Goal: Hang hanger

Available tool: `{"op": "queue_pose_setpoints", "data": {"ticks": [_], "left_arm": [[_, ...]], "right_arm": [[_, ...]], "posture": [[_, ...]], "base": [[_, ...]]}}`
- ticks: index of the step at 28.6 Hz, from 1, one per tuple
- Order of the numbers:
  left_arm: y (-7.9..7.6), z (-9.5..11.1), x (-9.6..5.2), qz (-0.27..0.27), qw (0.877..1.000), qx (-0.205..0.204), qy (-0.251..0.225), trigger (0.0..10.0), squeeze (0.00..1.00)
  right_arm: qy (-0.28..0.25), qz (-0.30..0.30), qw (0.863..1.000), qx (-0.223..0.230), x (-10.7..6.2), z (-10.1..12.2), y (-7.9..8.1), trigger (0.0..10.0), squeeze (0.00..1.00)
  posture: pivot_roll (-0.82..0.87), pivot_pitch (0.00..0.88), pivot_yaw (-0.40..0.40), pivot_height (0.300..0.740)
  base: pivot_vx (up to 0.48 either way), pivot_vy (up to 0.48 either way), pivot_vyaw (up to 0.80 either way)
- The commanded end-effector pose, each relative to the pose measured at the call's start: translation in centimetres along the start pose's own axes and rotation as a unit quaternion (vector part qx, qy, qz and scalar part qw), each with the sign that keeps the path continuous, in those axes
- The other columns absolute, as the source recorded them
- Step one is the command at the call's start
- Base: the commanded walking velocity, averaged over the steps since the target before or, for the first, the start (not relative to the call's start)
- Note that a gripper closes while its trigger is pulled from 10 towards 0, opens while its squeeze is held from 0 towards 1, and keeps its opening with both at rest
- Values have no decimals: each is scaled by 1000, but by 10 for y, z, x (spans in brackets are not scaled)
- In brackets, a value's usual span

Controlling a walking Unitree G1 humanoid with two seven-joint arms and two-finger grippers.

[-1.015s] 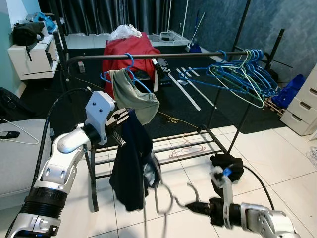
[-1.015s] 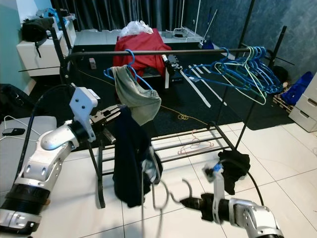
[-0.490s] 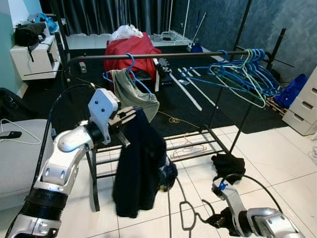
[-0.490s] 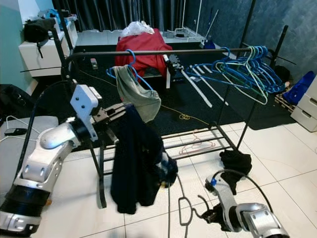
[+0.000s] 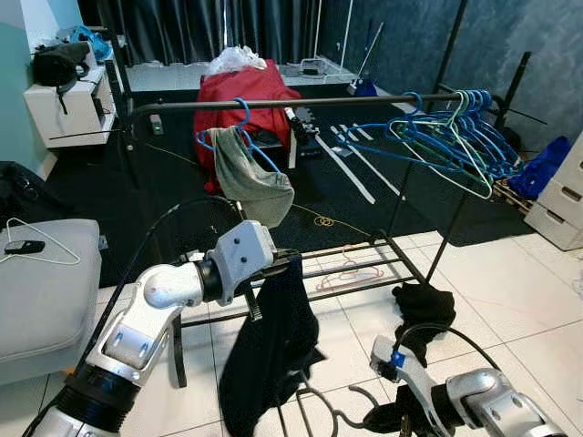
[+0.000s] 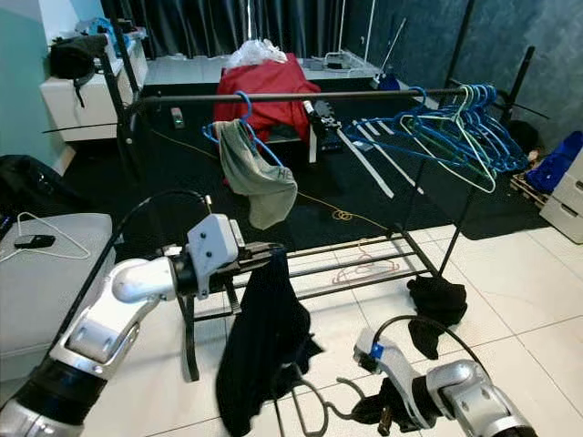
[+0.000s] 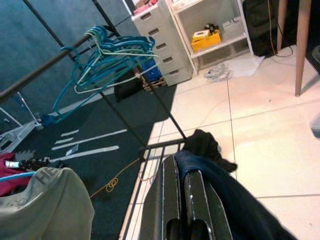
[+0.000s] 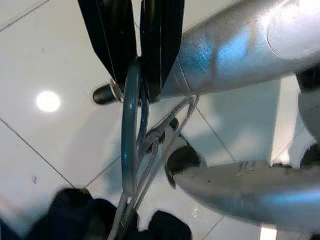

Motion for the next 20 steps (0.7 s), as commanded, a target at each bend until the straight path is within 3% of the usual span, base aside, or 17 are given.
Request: {"op": "queue_pose_setpoints", "data": {"ticks": [1,4,8,9,10,11,12,14,15,16,18,20], "left_arm": [[8,7,4,11,1000,0,-16,0,0],[1,12,6,-10,999,-10,-32,0,0],[-1,13,6,-15,999,-9,-35,0,0],[-1,13,7,-13,999,-10,-35,0,0],[3,9,9,1,1000,-7,-27,0,0],[3,9,9,1,1000,-7,-27,0,0],[7,6,10,13,1000,-4,-20,0,0],[7,6,10,13,1000,-4,-20,0,0],[13,3,11,28,999,-4,-15,0,0],[13,3,11,28,999,-4,-15,0,0],[23,-1,11,50,999,2,-4,0,0],[23,-1,11,50,999,2,-4,0,0]], "right_arm": [[47,-15,998,-30,-6,-9,-6,10000,0],[134,-13,989,-53,-16,-29,-14,10000,0],[148,-10,987,-59,-19,-32,-16,10000,0],[166,-24,983,-80,-22,-32,-22,10000,0],[170,-76,975,-120,-25,-25,-39,10000,0],[170,-76,975,-120,-25,-25,-39,10000,0],[164,-131,966,-153,-28,-16,-55,10000,0],[164,-131,966,-153,-28,-16,-55,10000,0],[143,-192,953,-186,-32,-1,-70,10000,0],[143,-192,953,-186,-32,-1,-70,10000,0],[92,-281,931,-212,-41,23,-88,10000,0],[92,-281,931,-212,-41,23,-88,10000,0]], "posture": [[-79,68,-25,740],[-80,70,-21,740],[-80,70,-21,740],[-79,71,-23,740],[-79,69,-28,740],[-79,69,-28,740],[-79,69,-31,740],[-79,69,-31,740],[-77,65,-33,740],[-77,65,-33,740],[-77,63,-30,740],[-77,63,-30,740]], "base": [[0,0,0],[0,0,0],[0,0,0],[0,0,0],[0,0,0],[0,0,0],[0,0,0],[0,0,0],[0,0,0],[0,0,0],[0,0,0],[0,0,0]]}}
Point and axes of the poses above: a point about 5 cm out from each wrist's last joint towards the gripper, its own x axis pointing out of the wrist towards the gripper, its own z axis along the axis of the wrist's last joint, y = z × x, the point moved 5 cm from there along x, pointing out of the wrist towards the gripper, and after that the axes turned 15 degrees about x, right-handed, at the moved point
